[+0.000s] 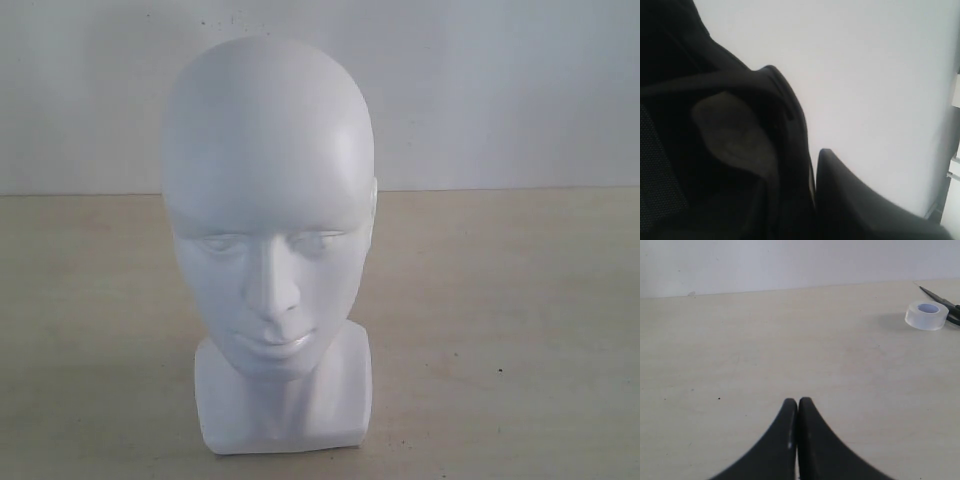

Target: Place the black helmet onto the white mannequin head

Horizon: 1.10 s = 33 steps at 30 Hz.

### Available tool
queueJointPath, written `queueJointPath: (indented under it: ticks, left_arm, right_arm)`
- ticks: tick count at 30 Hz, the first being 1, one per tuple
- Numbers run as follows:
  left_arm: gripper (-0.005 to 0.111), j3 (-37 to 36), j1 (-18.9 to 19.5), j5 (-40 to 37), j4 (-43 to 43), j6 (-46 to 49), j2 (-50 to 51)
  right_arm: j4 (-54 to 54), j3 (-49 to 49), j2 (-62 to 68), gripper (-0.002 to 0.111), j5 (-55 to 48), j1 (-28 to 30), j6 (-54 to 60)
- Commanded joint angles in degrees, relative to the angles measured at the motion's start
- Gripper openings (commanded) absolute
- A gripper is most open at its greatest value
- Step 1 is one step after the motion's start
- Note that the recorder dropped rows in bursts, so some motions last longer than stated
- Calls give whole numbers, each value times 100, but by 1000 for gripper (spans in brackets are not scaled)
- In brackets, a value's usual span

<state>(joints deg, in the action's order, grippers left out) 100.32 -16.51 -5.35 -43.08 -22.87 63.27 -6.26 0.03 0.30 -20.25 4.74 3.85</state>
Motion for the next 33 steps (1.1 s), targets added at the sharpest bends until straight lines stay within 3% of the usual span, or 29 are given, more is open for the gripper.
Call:
queueJointPath:
  ticks: [1,8,11,19,22,28,30,33]
  left_arm:
    - [4,103,-11,677,2366,-2748,-84]
    - [4,93,-11,2230,5296,-6317,23]
    - [4,93,-11,2841,5768,-7220,143]
    - [4,93,-11,4071,5398,-7864,452]
    - [4,93,-11,5242,5170,-8824,725]
    - [4,93,-11,7129,4203,-8980,1240]
    - [4,93,-58,7532,3935,-8998,1383]
    - [4,93,-232,7532,3663,-8998,1606]
  right_arm:
    - [44,-3,-30,0,70,2,-8]
    - [44,-3,-30,0,70,2,-8]
    - [44,-3,-30,0,70,2,-8]
    - [44,-3,-30,0,70,2,-8]
    - [44,-3,-30,0,70,2,-8]
    - [44,-3,-30,0,45,2,-8]
    - [44,-3,-30,0,19,2,-8]
    - [44,-3,-30,0,36,2,-8]
